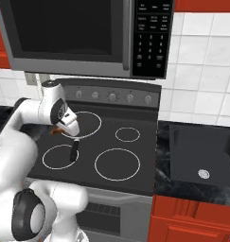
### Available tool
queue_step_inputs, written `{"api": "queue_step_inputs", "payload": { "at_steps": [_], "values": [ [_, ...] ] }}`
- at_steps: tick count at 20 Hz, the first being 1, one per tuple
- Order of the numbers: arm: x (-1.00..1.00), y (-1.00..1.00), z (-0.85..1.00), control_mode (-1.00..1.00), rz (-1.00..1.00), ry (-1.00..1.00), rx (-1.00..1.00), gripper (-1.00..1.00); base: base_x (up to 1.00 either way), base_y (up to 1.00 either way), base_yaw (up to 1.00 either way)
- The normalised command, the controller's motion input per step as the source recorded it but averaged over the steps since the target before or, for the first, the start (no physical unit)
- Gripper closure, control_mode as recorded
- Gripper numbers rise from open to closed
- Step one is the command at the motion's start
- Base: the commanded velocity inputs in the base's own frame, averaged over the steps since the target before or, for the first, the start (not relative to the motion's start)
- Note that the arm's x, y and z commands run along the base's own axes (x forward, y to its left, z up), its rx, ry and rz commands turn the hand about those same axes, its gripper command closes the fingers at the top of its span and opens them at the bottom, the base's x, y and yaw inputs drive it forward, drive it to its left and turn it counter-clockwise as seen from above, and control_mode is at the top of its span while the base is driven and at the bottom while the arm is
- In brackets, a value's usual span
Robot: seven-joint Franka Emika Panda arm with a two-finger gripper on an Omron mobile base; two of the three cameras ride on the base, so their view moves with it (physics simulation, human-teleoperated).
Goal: Take the chicken drumsticks from the pan and place one on each plate on the dining counter.
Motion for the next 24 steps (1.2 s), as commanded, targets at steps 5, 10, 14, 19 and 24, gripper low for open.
{"api": "queue_step_inputs", "payload": {
  "at_steps": [5,10,14,19,24],
  "values": [
    [-1.0,0.0,0.04,-1.0,-0.13,0.06,0.04,1.0,0.0,0.0,0.0],
    [-0.98,-0.02,-0.19,-1.0,-0.15,0.03,0.0,1.0,0.0,0.0,0.0],
    [-0.63,0.0,-0.17,-1.0,-0.16,0.04,0.0,1.0,0.0,0.0,0.0],
    [-0.45,0.0,-0.07,1.0,-0.12,0.01,0.0,1.0,-0.13,0.0,-0.04],
    [0.0,0.0,0.0,1.0,0.0,0.0,0.0,1.0,-0.68,-0.09,-0.44]
  ]
}}
